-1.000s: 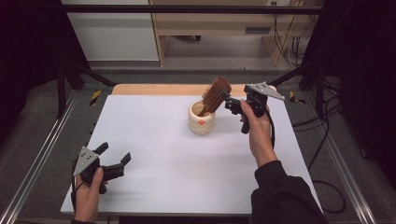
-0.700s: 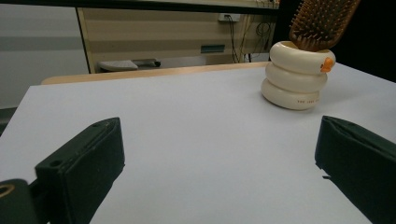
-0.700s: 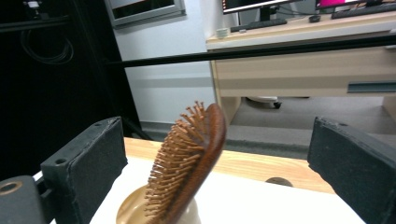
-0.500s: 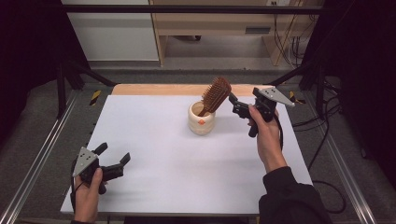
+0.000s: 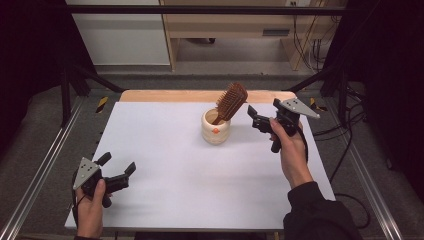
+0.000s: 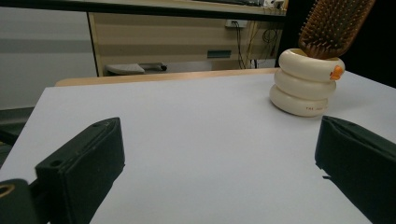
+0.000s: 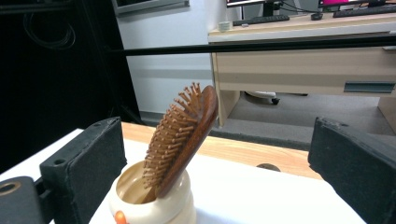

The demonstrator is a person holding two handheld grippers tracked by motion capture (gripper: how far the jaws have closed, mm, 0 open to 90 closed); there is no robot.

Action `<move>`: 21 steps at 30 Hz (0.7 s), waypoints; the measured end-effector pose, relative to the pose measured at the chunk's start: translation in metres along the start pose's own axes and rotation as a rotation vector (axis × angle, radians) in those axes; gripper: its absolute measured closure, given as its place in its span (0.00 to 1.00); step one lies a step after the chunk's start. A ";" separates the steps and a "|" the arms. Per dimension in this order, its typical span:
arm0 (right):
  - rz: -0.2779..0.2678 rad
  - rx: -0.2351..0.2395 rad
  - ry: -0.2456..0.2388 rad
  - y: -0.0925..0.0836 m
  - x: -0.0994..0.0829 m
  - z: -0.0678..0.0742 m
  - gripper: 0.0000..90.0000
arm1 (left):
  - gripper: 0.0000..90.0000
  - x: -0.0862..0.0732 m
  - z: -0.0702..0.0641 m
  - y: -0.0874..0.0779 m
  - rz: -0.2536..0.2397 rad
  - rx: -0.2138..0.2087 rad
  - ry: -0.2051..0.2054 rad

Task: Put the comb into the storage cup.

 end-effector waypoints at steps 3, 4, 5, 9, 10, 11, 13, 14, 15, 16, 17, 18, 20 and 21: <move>-0.009 0.002 -0.006 -0.004 0.000 0.001 0.05 | 0.01 0.000 0.001 -0.001 -0.004 0.002 0.000; -0.011 0.003 -0.006 -0.005 0.000 0.001 0.05 | 0.01 0.000 0.001 -0.002 -0.007 0.003 -0.003; -0.014 0.003 -0.006 -0.006 -0.001 0.001 0.05 | 0.01 0.000 0.002 -0.002 -0.008 0.004 -0.004; -0.013 0.005 -0.008 -0.008 -0.003 0.002 0.05 | 0.01 0.000 0.002 -0.001 -0.007 0.004 0.000; -0.014 0.006 -0.010 -0.008 -0.003 0.003 0.05 | 0.01 0.001 0.002 -0.001 -0.006 0.005 0.001; -0.016 0.010 -0.012 -0.009 -0.003 0.003 0.05 | 0.01 0.001 0.002 -0.001 -0.006 0.005 0.003; -0.018 0.014 -0.015 -0.010 -0.004 0.003 0.05 | 0.01 0.000 0.001 0.000 -0.003 0.007 0.003; -0.018 0.016 -0.017 -0.011 -0.005 0.003 0.05 | 0.01 0.000 0.001 0.000 -0.003 0.006 0.003; -0.019 0.014 -0.018 -0.012 -0.006 0.002 0.05 | 0.01 0.001 0.001 0.000 -0.002 0.007 0.007; -0.018 0.014 -0.018 -0.014 -0.007 0.002 0.05 | 0.01 0.001 0.000 0.000 -0.001 0.006 0.011; -0.012 0.015 -0.017 -0.015 -0.009 0.001 0.05 | 0.01 0.001 0.000 0.000 -0.001 0.006 0.013; -0.016 0.016 -0.024 -0.017 -0.010 0.001 0.05 | 0.01 0.001 0.000 0.000 0.000 0.007 0.018; -0.014 0.016 -0.024 -0.021 -0.012 -0.001 0.05 | 0.01 0.001 0.000 -0.002 -0.010 0.005 0.016; -0.014 0.016 -0.022 -0.023 -0.013 -0.001 0.05 | 0.01 0.002 0.000 -0.002 -0.013 0.004 0.018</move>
Point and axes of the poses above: each handheld gripper's, and its own axes: y roughly forward along the jaws, x roughly out of its top, z roughly to its left, the point moved 2 cm from there along y, roughly forward along the jaws, and after that the axes turned 10 degrees about -x, right-handed, at the moved point
